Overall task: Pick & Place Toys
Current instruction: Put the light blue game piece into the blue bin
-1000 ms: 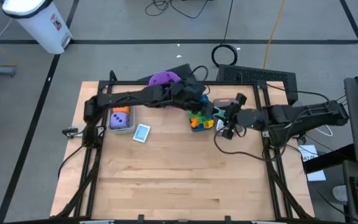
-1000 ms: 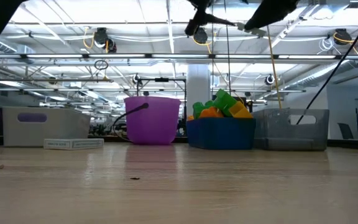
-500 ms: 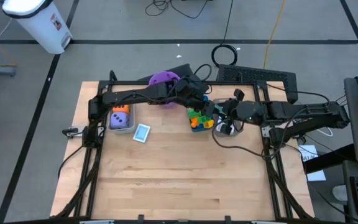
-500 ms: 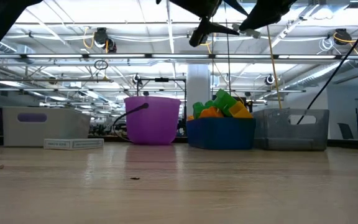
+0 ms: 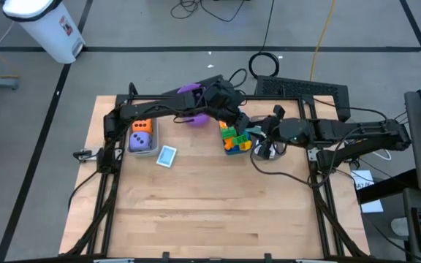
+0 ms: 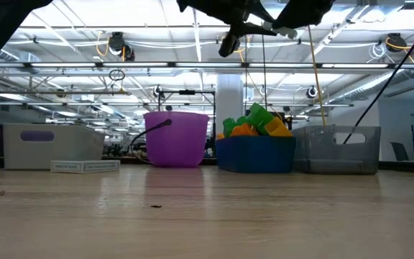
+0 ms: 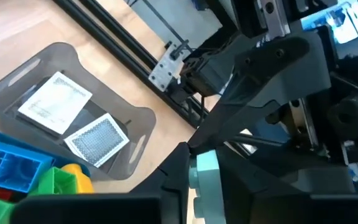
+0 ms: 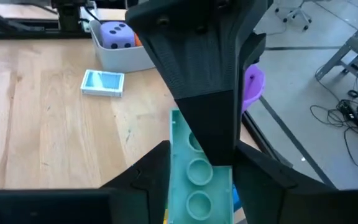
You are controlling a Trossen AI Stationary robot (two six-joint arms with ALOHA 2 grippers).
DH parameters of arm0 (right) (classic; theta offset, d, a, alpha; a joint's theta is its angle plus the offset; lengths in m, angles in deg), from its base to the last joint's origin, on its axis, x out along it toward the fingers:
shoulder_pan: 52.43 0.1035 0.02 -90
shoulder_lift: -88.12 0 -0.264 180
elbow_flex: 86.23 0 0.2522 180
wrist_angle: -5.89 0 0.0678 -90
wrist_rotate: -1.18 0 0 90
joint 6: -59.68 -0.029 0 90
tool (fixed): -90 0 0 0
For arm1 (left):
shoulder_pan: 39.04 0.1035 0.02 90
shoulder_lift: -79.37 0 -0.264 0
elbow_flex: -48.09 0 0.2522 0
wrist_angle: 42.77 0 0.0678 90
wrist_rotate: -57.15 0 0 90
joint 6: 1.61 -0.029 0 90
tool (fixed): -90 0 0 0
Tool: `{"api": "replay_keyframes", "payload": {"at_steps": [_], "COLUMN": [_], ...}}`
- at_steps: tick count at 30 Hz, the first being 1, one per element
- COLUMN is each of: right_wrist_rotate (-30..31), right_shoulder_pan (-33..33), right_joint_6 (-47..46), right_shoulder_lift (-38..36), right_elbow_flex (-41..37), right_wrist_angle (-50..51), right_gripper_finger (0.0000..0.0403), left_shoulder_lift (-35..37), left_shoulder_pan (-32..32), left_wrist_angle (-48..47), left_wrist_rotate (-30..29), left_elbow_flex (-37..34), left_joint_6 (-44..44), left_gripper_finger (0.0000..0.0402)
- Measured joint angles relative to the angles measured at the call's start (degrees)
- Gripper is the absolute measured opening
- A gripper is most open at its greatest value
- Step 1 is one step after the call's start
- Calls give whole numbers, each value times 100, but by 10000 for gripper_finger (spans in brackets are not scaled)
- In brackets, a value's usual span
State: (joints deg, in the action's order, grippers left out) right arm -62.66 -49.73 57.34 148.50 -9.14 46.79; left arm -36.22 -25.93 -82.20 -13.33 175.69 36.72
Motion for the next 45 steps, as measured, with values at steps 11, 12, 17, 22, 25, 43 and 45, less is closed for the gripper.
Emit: {"api": "replay_keyframes", "payload": {"at_steps": [11, 12, 17, 22, 25, 43, 45], "right_wrist_rotate": [-75, -71, -66, -61, -61, -50, -50], "right_shoulder_pan": [-111, -145, -233, -238, -238, -238, -238], "right_joint_6": [-253, -255, -361, -408, -408, -515, -591], "right_shoulder_lift": [-460, -563, -1013, -1239, -1244, -1193, -1193], "right_elbow_flex": [2, 2, 2, 4, 3, 2, 2], "right_wrist_angle": [-104, -89, -27, 269, 446, 883, 896], "right_gripper_finger": [222, 228, 249, 256, 253, 246, 244], "left_shoulder_lift": [15, 15, 15, 15, -71, -813, -798], "left_shoulder_pan": [127, 156, 253, 263, 236, 126, 157], "left_wrist_angle": [-325, -439, -1202, -1484, -1442, -1082, -1064], "left_wrist_rotate": [173, 134, -780, -2140, -2777, -2611, -2199], "left_elbow_flex": [0, 0, 0, 0, 4, 0, 0], "left_joint_6": [-840, -940, -1613, -2651, -3145, -3715, -3695], "left_gripper_finger": [62, 62, 62, 62, 62, 62, 62]}}
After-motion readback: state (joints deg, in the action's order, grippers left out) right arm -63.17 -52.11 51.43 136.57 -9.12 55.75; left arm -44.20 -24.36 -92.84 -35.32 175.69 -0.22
